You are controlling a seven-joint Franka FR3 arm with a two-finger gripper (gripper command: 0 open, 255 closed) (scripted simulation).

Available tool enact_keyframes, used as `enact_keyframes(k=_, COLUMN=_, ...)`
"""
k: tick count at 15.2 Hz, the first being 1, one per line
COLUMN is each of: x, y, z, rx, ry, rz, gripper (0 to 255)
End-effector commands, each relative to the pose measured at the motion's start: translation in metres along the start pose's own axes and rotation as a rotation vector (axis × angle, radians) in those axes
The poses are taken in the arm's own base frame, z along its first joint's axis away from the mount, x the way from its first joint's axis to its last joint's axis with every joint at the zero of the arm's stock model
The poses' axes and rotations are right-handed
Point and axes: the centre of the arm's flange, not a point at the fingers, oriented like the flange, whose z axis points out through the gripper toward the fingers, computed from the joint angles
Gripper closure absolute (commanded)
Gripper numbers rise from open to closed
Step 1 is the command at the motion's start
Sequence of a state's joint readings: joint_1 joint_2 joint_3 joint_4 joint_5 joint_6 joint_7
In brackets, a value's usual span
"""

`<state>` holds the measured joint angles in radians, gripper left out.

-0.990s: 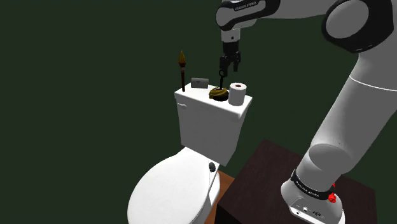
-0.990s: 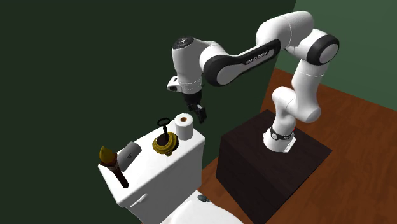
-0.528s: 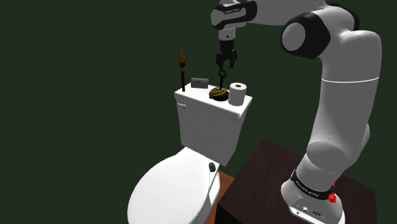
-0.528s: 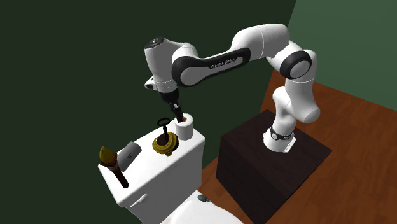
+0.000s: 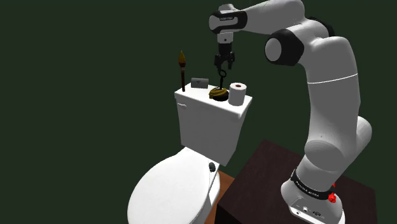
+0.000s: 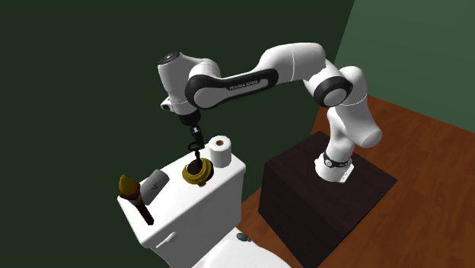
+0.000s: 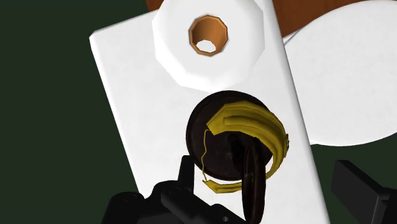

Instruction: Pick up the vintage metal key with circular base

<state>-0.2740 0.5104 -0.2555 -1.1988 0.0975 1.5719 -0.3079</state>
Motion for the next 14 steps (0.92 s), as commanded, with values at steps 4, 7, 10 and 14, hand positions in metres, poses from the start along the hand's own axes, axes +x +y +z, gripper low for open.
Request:
enact_keyframes(k=4, x=0.003, y=0.001, z=0.024, rx=0.0, ry=0.001, rz=0.0, gripper=0)
enact_keyframes(k=7, x=0.003, y=0.001, z=0.024, rx=0.0, ry=0.001, rz=0.0, gripper=255)
enact_keyframes(k=10, x=0.003, y=0.001, z=0.024, rx=0.0, ry=0.001, rz=0.0, gripper=255)
enact_keyframes(k=14, x=0.003, y=0.001, z=0.024, rx=0.0, ry=0.001, rz=0.0, gripper=255)
